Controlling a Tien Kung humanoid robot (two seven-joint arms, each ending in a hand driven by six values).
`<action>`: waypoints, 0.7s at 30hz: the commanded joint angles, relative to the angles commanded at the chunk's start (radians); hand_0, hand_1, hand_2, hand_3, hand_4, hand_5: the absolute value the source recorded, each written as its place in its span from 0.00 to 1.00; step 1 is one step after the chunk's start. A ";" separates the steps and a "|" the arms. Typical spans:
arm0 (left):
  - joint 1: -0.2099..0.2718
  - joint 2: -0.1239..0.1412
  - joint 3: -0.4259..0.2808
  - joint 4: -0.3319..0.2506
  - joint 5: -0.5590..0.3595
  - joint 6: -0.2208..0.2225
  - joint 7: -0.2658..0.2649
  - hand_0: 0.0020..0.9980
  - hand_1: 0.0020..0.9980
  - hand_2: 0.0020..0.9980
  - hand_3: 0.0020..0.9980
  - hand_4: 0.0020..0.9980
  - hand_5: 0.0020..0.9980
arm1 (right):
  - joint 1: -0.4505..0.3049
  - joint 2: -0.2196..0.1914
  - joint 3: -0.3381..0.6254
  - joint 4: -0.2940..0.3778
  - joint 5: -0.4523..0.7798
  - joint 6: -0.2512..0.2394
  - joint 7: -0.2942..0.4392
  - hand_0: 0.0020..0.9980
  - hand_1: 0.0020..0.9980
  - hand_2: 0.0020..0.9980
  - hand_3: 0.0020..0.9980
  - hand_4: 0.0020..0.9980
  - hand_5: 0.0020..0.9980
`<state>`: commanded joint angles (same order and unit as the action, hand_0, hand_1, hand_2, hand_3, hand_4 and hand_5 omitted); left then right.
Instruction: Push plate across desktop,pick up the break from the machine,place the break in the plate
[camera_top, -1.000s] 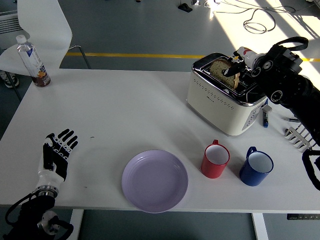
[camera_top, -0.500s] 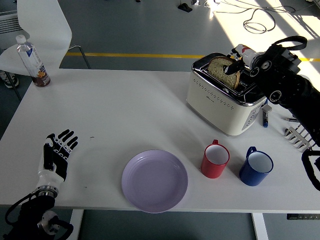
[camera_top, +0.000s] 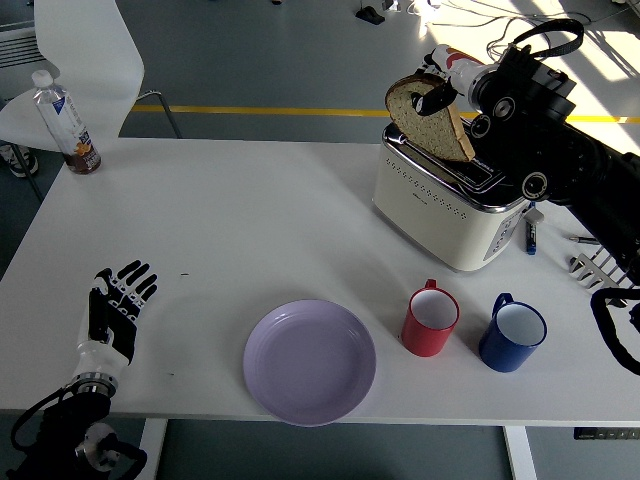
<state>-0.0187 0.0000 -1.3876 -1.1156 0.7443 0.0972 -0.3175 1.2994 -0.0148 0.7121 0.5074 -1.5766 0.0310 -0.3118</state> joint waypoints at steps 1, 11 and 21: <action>0.000 0.000 0.000 0.000 0.000 0.000 0.000 0.78 0.69 0.71 0.60 0.38 0.94 | 0.001 -0.008 0.007 0.018 -0.013 -0.002 -0.003 0.46 0.42 0.45 0.50 0.37 0.00; 0.002 0.000 0.000 0.001 0.002 0.000 0.001 0.78 0.70 0.71 0.60 0.38 0.94 | -0.040 -0.136 0.057 0.295 0.020 -0.050 -0.058 0.45 0.41 0.45 0.49 0.36 0.00; -0.001 0.000 -0.006 0.001 0.003 0.000 0.001 0.78 0.70 0.70 0.59 0.38 0.95 | -0.118 -0.264 -0.103 0.629 0.266 -0.042 -0.115 0.45 0.41 0.44 0.49 0.36 0.00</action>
<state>-0.0197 0.0000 -1.3935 -1.1143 0.7470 0.0973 -0.3160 1.1813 -0.2790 0.6086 1.1364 -1.3107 -0.0106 -0.4269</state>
